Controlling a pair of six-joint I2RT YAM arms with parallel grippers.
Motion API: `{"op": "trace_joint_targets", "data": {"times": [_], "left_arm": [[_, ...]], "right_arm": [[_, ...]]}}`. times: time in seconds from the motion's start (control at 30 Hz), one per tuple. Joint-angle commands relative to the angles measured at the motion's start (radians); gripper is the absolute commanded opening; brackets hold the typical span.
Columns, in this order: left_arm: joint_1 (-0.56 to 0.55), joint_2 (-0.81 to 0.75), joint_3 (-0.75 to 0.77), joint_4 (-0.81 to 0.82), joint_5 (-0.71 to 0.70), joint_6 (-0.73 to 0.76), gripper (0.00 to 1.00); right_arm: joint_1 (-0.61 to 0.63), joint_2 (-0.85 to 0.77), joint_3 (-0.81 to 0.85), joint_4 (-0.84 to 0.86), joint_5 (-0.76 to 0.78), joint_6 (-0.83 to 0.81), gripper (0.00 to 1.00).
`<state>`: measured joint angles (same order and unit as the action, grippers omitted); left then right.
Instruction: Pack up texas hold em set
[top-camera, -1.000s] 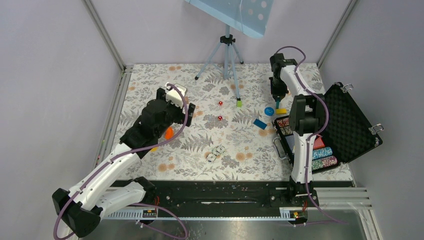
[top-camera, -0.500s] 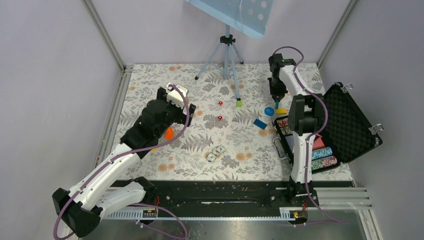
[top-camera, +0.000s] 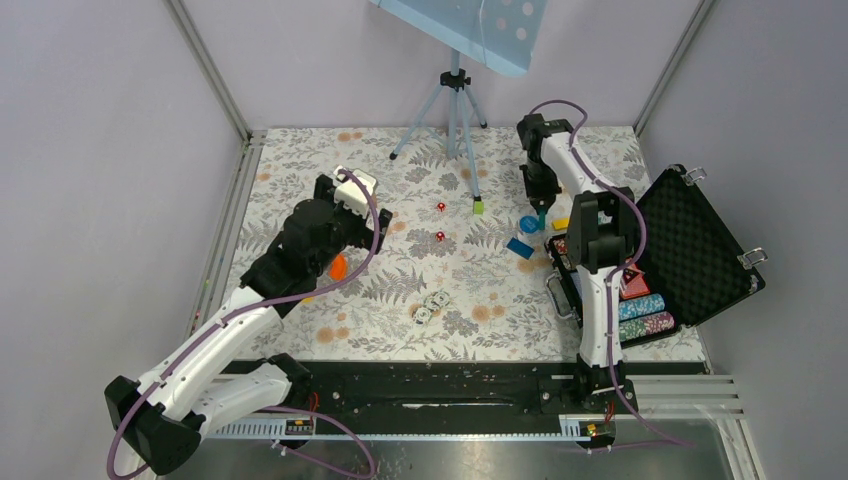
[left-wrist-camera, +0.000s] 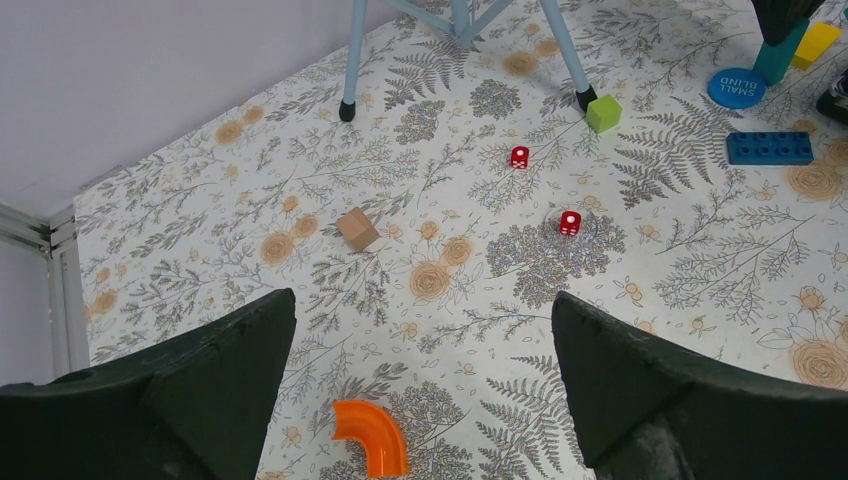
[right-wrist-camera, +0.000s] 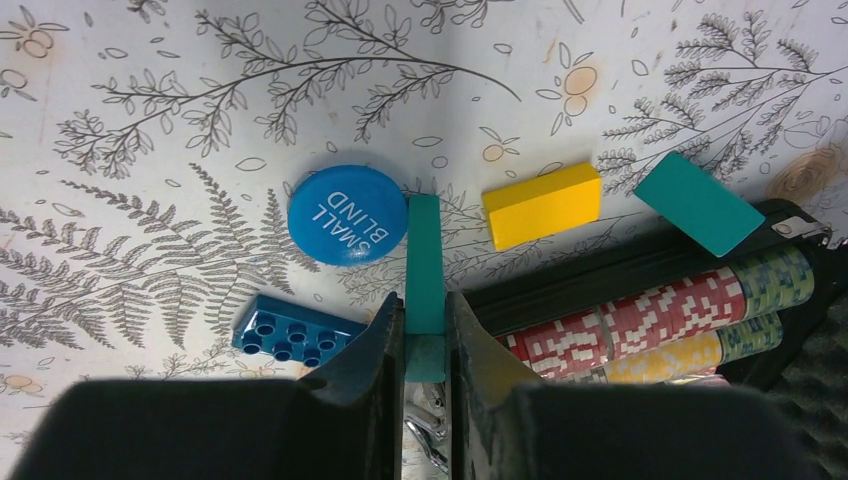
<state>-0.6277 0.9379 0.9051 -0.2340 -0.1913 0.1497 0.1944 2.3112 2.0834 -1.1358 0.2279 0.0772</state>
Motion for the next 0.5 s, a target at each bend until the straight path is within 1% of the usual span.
{"op": "trace_joint_targets", "data": {"times": [0.0,0.1,0.47], "left_arm": [[-0.005,0.001,-0.005,0.041,0.014,0.008,0.99],[-0.006,-0.002,-0.005,0.041,0.012,0.008,0.99],[-0.008,-0.013,-0.004,0.039,0.012,0.013,0.99]], "right_arm": [[0.028,0.0,0.018,-0.016,0.009,0.017,0.0],[0.048,-0.007,0.001,0.023,0.038,-0.001,0.0],[0.097,0.023,0.056,0.027,0.032,-0.05,0.0]]}}
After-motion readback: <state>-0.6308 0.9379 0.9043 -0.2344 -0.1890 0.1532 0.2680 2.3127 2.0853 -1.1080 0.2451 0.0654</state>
